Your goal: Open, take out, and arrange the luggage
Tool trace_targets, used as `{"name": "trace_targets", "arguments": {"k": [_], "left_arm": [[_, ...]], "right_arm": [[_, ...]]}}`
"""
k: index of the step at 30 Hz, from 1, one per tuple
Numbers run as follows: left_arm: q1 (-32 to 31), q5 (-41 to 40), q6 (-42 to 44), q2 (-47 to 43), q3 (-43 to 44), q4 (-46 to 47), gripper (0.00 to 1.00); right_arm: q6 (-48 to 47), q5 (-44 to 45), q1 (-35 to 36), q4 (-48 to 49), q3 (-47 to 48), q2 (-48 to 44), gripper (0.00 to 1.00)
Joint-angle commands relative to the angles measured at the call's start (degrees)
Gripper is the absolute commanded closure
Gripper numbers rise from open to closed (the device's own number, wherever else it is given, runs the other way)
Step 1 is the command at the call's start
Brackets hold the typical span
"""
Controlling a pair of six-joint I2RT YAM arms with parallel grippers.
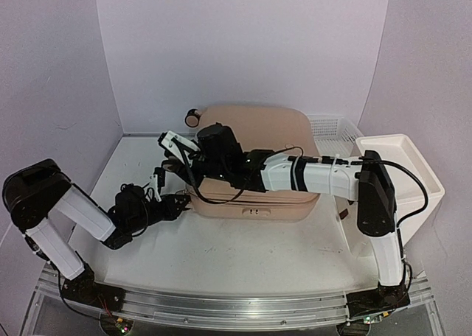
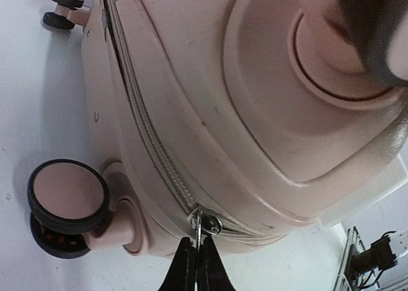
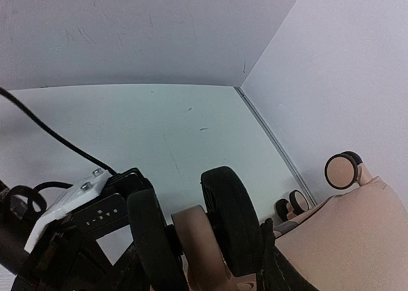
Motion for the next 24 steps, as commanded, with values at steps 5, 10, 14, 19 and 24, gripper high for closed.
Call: {"name": "trace_targets", "arguments": {"k": [5,10,14,19,24], "left_arm": [[13.2,-0.8,14.7,-12.9,7.6,-29.9,1.0],[16.9,3.6,17.9,-14.9,11.3,-37.0,1.0],[16.9,1.8,16.2,-13.0,14.2,-37.9,1.0],[17.1,0.4,15.4,-8.8,18.3,-37.7,1.0],[17.7,-2.2,12.6,-4.6,22.3,-37.7,1.0]], "right_arm": [[1.9,-24.8,-3.5,4.4,-6.7,-13.3,1.0],[-4.7,-38.2,-4.6,-9.6,-6.6,-15.5,1.0],[-6.5,-45.0,-5.8,-17.1,-9.2,-18.5,1.0],[-6.1,-47.7,-6.3,-20.7,-13.5,-22.0,1.0],[-5.3,-48.8,-6.3,-22.5,-16.9,-24.7,1.0]]}}
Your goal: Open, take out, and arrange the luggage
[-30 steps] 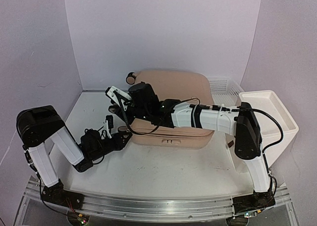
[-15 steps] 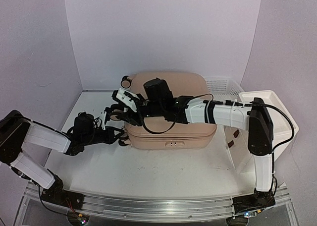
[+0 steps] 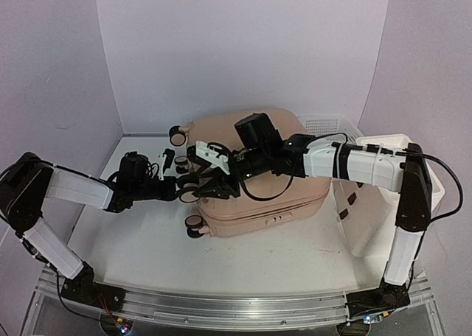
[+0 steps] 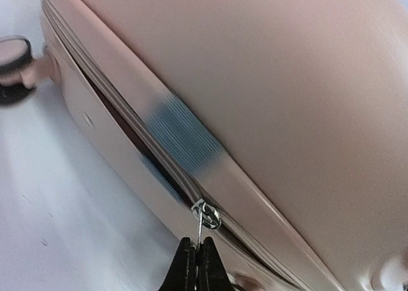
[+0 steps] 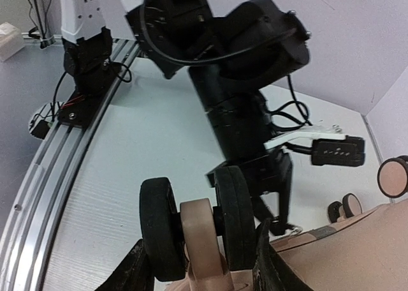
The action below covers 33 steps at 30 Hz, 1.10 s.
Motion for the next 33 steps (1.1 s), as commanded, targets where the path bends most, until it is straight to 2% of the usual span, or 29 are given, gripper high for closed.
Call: {"name": "trace_targets", "arguments": {"k": [1,3,10,19,23,26,30,33], "left_arm": [[7.2,-20.8,-4.5,2.6,5.5,2.1,1.0],[8.8,-21.3,-6.1,4.0,6.4,2.2,1.0],[17.1,-10.7,-11.3,8.3,9.7,4.4,1.0],[25.7,4.2,-14.0,17.2,16.4,7.3,1.0],[28.8,9.0,-14.5,23.5,22.5,7.4,1.0],[30.6,16.2,-14.5,28.7,29.0,7.5,1.0],[30.5,26.3,-16.1,35.6,38.3,7.6,1.0],[29.5,30.0,-15.3,39.6,44.1,7.6,1.0]], "right_arm": [[3.2,-9.4,0.1,-9.3,-3.1,-9.8,1.0],[3.7,-8.2,0.1,-9.1,-4.6,-11.0,1.0],[5.2,-4.6,0.1,-9.1,-7.6,-13.8,1.0],[4.3,-8.6,0.1,-10.8,-8.9,-14.6,1.0],[4.1,-11.0,0.1,-12.2,-8.9,-14.5,1.0],[4.2,-12.1,0.1,-13.0,-8.6,-14.1,1.0],[3.1,-12.6,0.1,-14.5,-7.7,-13.0,1.0],[2.0,-12.7,0.1,-16.5,-6.2,-11.3,1.0]]}}
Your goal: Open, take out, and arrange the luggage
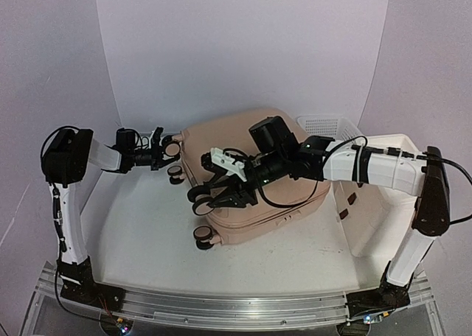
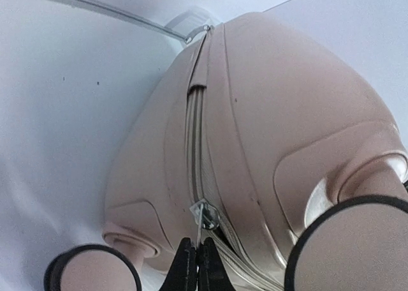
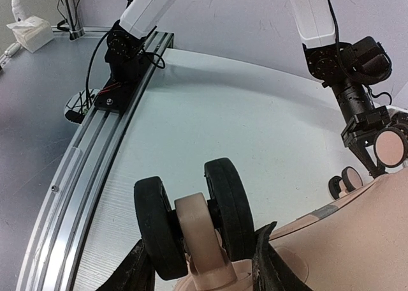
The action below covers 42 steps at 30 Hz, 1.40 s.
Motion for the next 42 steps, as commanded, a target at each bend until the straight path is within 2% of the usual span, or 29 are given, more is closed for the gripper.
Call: {"name": "trace_targets", "arguments": {"k": [1,4,10,12,16,17,19,23,25,26,29,32,34,36,38,42], "left_arm": [[6.2,-9.8,-1.9,5.4,11.5,3.5,1.0],[3.5,-8.9,-1.2,7.9,16.4,3.5,1.0],[2.8,-15.6,-3.1,11.9,23.3,0.5,0.99],[2.0,-17.3,-2.8,13.6,27.2,-3.8,1.0],[-2.3,-15.7,-0.2,16.5,35.9,-10.8,1.0],[-2.9,-18.0,1.4,15.0,34.0,-12.1,0.99],[-2.6,-24.4,3.2,9.8,27.7,-12.4,0.91],[2.0,-31.2,2.5,-2.3,15.7,-13.1,0.6],[4.9,-33.3,2.6,-8.5,10.6,-16.3,0.36],[6.3,-35.0,3.1,-12.0,8.2,-18.5,0.28],[7.7,-40.1,3.9,-23.1,0.4,-24.2,0.14],[6.4,-33.9,-1.8,-32.3,-7.4,-24.4,0.14],[2.3,-30.7,-2.7,-39.1,-12.4,-24.1,0.15],[-3.2,-27.2,0.7,-46.7,-16.3,-23.7,0.15],[-6.2,-21.1,5.1,-54.5,-20.4,-23.3,0.13],[-7.2,-9.1,10.2,-68.2,-26.8,-22.7,0.06]], "right_arm": [[2.4,-8.9,0.3,-12.6,3.0,-2.2,1.0],[1.4,-10.2,0.2,-15.0,4.8,-0.5,1.0],[1.1,-12.8,0.3,-17.9,6.3,0.8,1.0],[1.1,-13.9,0.4,-18.1,5.8,0.7,1.0],[1.6,-12.9,0.5,-18.1,6.4,1.8,1.0],[1.8,-12.4,0.6,-18.1,6.6,2.1,1.0],[2.9,-9.9,0.8,-17.5,7.2,2.2,1.0],[8.9,-1.1,1.4,-12.7,5.8,1.3,1.0],[12.8,5.0,1.4,-8.5,4.1,0.4,1.0],[14.1,6.9,1.4,-6.8,3.3,-0.1,1.0],[17.6,10.8,1.4,-3.4,2.5,-0.8,1.0],[20.3,13.1,1.5,-2.8,4.5,-0.1,1.0],[22.0,13.5,1.5,-2.7,6.1,0.6,1.0],[23.7,14.4,1.5,-2.2,7.4,0.9,1.0],[25.6,14.8,1.5,-1.3,8.1,1.2,1.0],[28.2,12.8,1.5,0.8,9.2,1.6,1.0]]}}
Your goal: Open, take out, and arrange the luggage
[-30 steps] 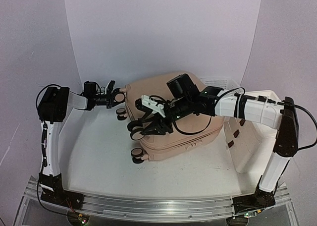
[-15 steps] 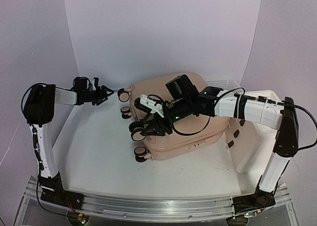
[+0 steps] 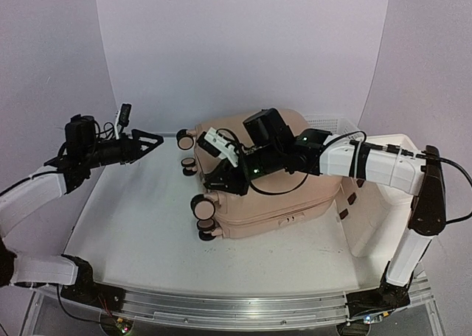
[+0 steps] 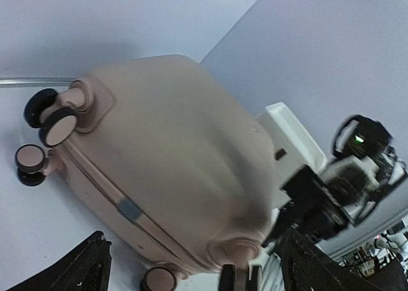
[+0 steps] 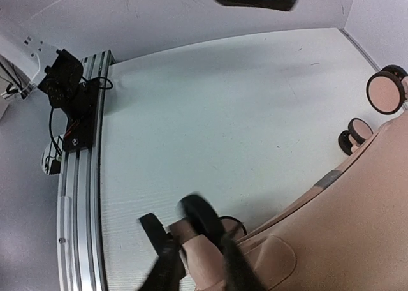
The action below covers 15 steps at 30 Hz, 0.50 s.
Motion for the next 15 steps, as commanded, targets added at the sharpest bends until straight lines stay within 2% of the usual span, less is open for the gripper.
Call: {"name": "trace_targets", "arguments": {"k": [1,2,5,8,9,10,15], "left_arm": [[0.7,16.2,7.9,-13.2,-5.4,1.0,0.05],[0.2,17.2,8.1,-14.8,-6.7,1.0,0.05],[-0.2,13.5,5.9,-15.9,-10.3,1.0,0.03],[-4.5,13.2,5.1,-10.5,-10.6,1.6,0.05],[-6.0,13.1,5.9,-8.5,-10.4,1.8,0.05],[-7.6,12.9,6.8,-6.9,-10.2,1.8,0.05],[-14.4,11.7,12.6,-0.8,-7.1,2.2,0.05]], "right_arm": [[7.1,-0.3,0.4,4.5,3.3,-0.4,0.99],[7.4,-0.5,0.4,5.1,3.3,-0.5,0.98],[8.3,1.0,0.4,5.3,3.0,-0.9,0.97],[12.2,8.7,0.4,5.3,0.7,-3.5,0.75],[13.2,10.9,0.4,5.3,-0.6,-4.9,0.57],[14.2,13.2,0.4,5.2,-2.0,-6.6,0.44],[15.7,23.0,0.3,3.3,-9.8,-18.4,0.1]]}}
